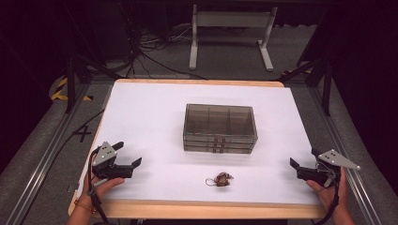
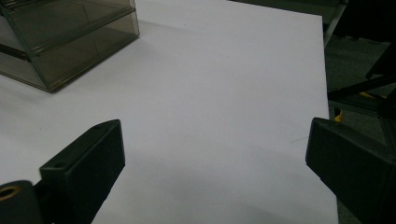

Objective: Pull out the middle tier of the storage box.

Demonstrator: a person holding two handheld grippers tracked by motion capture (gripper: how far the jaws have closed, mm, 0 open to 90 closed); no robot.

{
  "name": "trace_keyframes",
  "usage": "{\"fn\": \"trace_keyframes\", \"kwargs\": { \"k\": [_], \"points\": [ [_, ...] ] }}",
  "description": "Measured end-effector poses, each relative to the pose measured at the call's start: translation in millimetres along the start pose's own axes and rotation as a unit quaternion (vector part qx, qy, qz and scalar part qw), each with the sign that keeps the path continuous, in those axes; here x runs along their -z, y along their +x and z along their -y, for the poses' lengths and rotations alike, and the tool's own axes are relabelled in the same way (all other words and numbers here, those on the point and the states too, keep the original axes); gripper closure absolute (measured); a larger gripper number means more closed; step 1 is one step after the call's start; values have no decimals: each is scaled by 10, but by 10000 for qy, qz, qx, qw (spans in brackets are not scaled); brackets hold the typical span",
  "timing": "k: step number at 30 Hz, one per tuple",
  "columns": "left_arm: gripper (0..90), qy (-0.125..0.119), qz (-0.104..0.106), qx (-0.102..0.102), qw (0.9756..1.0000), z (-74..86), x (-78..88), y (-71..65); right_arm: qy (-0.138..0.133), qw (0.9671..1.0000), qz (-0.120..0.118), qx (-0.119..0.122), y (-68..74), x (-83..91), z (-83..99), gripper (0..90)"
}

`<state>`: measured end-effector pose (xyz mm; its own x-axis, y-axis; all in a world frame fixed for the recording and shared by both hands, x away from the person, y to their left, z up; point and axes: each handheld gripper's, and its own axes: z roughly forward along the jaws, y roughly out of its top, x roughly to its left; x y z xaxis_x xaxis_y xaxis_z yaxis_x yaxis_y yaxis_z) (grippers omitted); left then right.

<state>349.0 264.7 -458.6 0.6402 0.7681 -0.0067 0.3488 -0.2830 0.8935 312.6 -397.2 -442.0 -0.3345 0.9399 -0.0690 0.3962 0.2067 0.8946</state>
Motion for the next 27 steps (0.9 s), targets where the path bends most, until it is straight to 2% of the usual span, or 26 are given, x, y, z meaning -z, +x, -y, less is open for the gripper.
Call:
{"fn": "trace_keyframes", "kwargs": {
  "k": [4,8,10,12,14,16,19,22,27],
  "points": [
    [101,7,-38,-167,9999,2,4,-28,91,9997,91,216,48,-19,-7,91],
    [111,-53,-20,-153,9999,6,13,-26,247,9989,85,381,78,-47,-21,114],
    [115,-62,-37,-117,9999,6,13,-25,237,9990,81,360,75,-45,-21,131],
    [121,-35,-54,-133,9999,0,10,-26,168,9996,91,199,46,-30,-25,154],
    [126,-10,-32,-154,9999,-3,8,-29,119,9997,109,173,39,-18,-25,166],
    [137,62,-23,-238,9997,-14,-4,-39,88,9995,101,270,58,-4,-22,188],
    [145,99,11,-229,9997,-28,-13,-31,65,9993,68,357,77,7,-23,219],
    [180,92,-33,-254,9996,-53,-12,-23,-35,9989,-70,461,123,47,-47,300],
    [215,38,93,-306,9995,-176,0,-52,-135,9975,-219,664,223,67,-118,372]
  ]
}}
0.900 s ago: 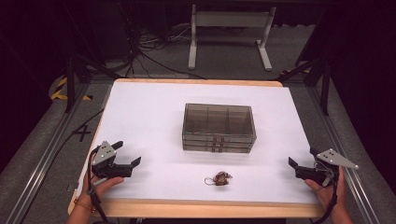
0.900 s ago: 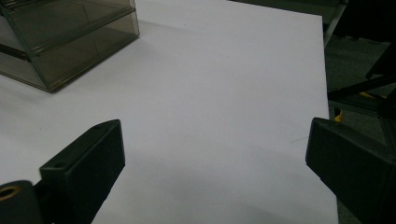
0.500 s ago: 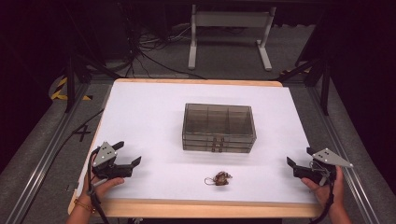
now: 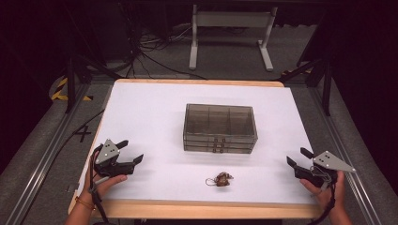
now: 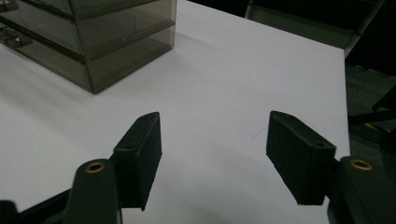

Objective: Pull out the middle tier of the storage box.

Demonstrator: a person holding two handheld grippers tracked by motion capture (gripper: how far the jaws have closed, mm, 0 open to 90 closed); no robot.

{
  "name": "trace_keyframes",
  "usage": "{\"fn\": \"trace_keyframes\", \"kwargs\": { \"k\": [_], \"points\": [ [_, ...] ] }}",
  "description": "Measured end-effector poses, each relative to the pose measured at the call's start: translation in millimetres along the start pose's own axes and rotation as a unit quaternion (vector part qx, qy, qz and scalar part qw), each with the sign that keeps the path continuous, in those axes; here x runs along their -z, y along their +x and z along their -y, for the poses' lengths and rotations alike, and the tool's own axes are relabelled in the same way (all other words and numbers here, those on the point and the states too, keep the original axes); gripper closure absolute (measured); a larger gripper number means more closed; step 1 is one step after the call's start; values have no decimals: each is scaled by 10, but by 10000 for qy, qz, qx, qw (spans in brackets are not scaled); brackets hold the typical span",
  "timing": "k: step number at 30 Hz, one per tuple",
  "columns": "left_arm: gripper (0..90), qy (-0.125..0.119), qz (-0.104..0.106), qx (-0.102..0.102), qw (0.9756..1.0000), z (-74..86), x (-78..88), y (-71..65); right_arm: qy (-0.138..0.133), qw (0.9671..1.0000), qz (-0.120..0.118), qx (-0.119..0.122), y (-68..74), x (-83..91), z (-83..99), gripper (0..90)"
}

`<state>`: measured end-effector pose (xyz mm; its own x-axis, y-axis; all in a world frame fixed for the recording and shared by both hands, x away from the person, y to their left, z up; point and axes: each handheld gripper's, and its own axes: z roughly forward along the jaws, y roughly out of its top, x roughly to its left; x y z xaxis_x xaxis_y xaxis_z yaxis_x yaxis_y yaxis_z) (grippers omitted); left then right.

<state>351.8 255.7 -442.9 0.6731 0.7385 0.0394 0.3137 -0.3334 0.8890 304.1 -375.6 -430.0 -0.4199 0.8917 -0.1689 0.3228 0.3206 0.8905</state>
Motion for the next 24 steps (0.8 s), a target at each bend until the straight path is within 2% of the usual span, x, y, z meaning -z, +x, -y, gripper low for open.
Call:
{"fn": "trace_keyframes", "kwargs": {
  "k": [4,7,10,11,13,18,19,20,21,22,24],
  "points": [
    [245,-51,73,-220,9997,-182,-21,-82,-65,9999,-55,115,74,-6,-88,379],
    [280,-73,205,-301,9993,-286,-54,-124,-117,9997,-111,190,111,-6,-150,396],
    [376,-98,309,-338,9989,-365,-86,-139,-109,9996,-167,221,135,-9,-188,445],
    [376,-83,458,-354,9983,-431,-121,-150,-86,9995,-207,243,145,-10,-207,454],
    [467,-78,562,-475,9973,-533,-178,-185,-67,9990,-253,350,183,-18,-268,466],
    [566,-120,459,-693,9965,-771,-340,-292,-151,9967,-306,738,328,-50,-438,460],
    [604,-120,459,-693,9965,-771,-340,-292,-190,9963,-385,751,362,-64,-473,466],
    [604,-149,524,-768,9956,-820,-378,-317,-190,9963,-385,751,362,-64,-473,466],
    [633,-158,629,-819,9945,-855,-406,-348,-261,9955,-498,759,404,-84,-517,474],
    [659,-166,651,-942,9933,-901,-440,-384,-312,9949,-536,794,441,-104,-550,481],
    [688,-226,712,-1024,9919,-963,-494,-429,-362,9936,-644,859,530,-153,-621,497]
  ]
}}
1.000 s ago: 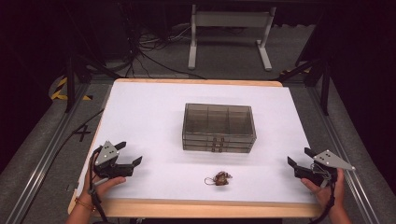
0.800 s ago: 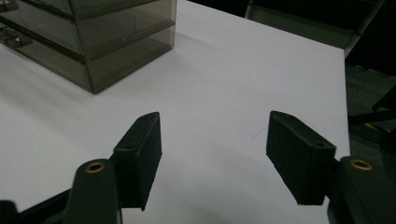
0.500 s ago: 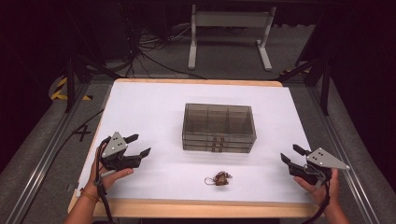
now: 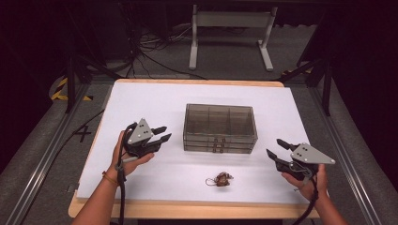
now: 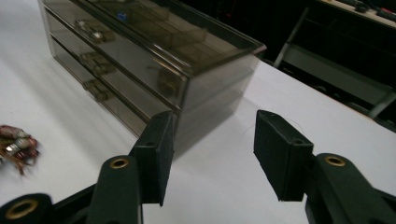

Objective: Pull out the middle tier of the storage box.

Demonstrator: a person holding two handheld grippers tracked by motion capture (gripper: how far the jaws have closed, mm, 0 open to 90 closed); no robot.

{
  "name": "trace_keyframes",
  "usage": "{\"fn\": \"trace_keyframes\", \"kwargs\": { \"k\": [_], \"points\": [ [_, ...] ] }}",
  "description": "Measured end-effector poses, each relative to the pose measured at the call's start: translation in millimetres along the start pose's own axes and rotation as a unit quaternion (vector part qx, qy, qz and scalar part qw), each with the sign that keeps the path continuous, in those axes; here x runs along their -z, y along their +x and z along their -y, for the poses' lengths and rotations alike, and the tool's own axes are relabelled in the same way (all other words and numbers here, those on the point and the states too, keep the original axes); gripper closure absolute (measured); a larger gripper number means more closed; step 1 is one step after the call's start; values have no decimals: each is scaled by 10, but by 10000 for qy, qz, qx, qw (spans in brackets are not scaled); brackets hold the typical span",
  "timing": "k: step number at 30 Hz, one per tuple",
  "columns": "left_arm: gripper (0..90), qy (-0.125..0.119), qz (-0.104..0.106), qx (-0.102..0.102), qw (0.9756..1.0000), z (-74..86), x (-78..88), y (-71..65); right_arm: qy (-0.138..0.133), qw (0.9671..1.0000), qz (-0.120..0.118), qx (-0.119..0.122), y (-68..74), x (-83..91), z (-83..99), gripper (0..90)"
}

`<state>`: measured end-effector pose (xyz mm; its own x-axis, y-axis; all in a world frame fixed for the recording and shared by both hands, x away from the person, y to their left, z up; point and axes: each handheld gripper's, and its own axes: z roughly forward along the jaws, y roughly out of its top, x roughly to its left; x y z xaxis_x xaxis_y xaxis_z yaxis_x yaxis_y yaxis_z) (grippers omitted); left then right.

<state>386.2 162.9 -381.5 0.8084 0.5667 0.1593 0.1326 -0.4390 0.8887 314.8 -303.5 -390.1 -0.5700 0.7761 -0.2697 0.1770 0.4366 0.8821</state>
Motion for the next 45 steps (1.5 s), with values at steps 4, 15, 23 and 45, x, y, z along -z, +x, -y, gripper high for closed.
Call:
{"fn": "trace_keyframes", "kwargs": {
  "k": [4,15,23,45],
  "points": [
    [757,-103,137,8,9999,-86,-113,-6,-24,9997,-198,155,134,-114,-112,524],
    [858,-7,364,54,9993,-249,-399,-13,-64,9970,-497,593,459,-438,-329,541],
    [896,40,349,78,9994,-244,-479,-35,-53,9952,-614,755,596,-621,-412,545],
    [898,36,422,230,9988,-243,-483,-17,108,9757,-65,2186,1015,-841,-306,647]
  ]
}}
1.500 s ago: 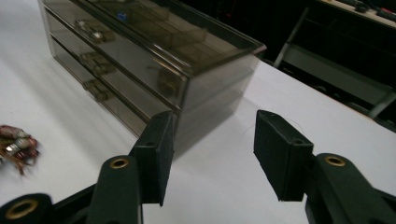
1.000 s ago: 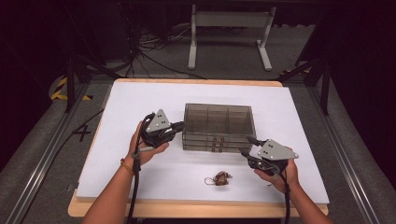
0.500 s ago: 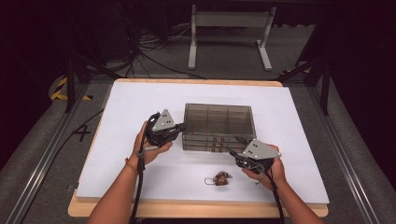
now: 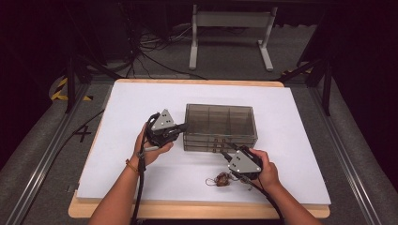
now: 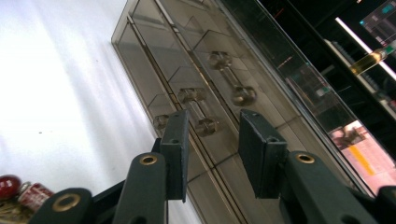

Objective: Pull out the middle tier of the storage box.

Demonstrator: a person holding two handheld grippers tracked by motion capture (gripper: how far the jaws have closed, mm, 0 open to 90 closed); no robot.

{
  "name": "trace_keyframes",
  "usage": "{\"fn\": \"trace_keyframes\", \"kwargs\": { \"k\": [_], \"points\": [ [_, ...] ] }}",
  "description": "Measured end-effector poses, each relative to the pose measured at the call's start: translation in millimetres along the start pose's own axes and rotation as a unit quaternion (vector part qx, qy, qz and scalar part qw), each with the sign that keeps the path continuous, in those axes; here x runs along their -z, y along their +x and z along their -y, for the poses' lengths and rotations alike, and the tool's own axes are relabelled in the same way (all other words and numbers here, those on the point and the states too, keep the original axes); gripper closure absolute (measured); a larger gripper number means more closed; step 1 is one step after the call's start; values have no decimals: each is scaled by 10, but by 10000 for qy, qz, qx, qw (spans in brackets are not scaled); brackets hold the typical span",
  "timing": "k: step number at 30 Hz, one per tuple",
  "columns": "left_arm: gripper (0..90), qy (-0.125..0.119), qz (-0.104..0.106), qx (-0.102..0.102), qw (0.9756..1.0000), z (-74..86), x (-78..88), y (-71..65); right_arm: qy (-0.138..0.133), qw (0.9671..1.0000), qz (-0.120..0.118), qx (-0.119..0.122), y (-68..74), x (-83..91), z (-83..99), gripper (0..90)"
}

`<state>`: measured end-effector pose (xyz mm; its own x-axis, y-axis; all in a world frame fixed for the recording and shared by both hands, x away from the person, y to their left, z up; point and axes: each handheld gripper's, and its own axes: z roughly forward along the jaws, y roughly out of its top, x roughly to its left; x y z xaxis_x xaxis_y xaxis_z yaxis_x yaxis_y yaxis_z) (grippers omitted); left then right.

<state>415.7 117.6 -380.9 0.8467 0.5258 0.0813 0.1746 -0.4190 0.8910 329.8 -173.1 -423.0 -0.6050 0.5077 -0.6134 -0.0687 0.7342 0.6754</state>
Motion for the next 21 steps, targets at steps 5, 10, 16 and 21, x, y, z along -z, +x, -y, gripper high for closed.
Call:
{"fn": "trace_keyframes", "kwargs": {
  "k": [5,10,16,21],
  "points": [
    [898,-24,49,50,10000,8,1,10,114,9990,168,393,113,-67,-35,676],
    [898,-35,22,2,10000,14,2,4,359,9936,525,934,229,-144,-66,717],
    [898,-62,46,78,9999,19,-1,6,590,9871,821,1238,303,-214,-84,738],
    [898,-72,46,89,9999,21,-1,4,642,9821,985,1474,361,-254,-96,762]
  ]
}}
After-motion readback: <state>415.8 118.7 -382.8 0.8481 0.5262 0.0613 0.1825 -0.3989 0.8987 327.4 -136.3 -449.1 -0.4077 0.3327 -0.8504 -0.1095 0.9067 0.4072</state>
